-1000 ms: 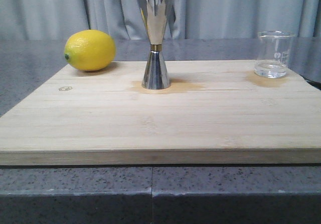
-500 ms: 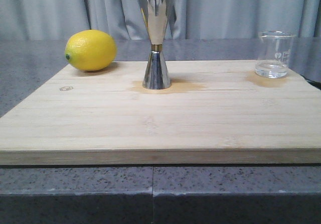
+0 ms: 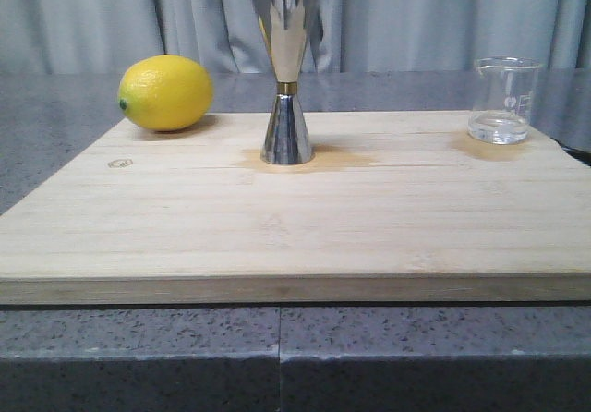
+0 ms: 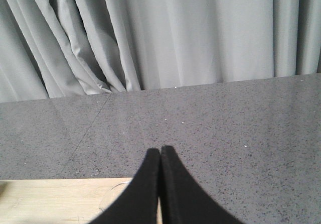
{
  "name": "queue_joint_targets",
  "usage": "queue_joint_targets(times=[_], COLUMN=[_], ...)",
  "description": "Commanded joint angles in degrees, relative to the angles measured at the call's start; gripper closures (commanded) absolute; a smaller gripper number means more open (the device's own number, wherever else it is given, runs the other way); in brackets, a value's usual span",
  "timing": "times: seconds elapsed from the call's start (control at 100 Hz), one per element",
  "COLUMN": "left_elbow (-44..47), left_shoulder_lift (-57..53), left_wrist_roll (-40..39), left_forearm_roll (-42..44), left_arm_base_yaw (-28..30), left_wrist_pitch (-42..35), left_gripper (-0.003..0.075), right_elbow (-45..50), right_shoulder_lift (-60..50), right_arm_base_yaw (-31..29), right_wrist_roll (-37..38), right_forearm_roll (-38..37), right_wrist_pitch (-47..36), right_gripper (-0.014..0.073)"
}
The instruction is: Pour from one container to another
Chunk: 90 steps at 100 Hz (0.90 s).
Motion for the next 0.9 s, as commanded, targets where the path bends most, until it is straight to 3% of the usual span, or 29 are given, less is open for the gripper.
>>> queue_joint_targets(times=[0.0,0.14,0.89], left_elbow=[1.6,1.6,1.6], left_shoulder_lift=[-1.1,-1.1,-1.1], left_wrist_roll=[2.42,6.6,6.6], left_forearm_roll=[-1.22,-2.98,-2.98], left_arm_base_yaw=[-0.72,-2.38,-2.26], left_wrist_pitch=[-5.14,-4.71,-4.71], left_gripper=[0.0738,0.0739,0.0739], right_elbow=[-1.53,-1.53,-1.53], right_shoulder_lift=[-0.18,0.09,0.22], right_arm_base_yaw=[-0.18,-0.18,-0.18], right_wrist_roll=[-0.01,-0.01,-0.01], right_forearm_roll=[-0.93,-0.93,-0.93], right_wrist_pitch=[1.45,1.45,1.45], right_gripper=[0.0666,0.0665,0.0666])
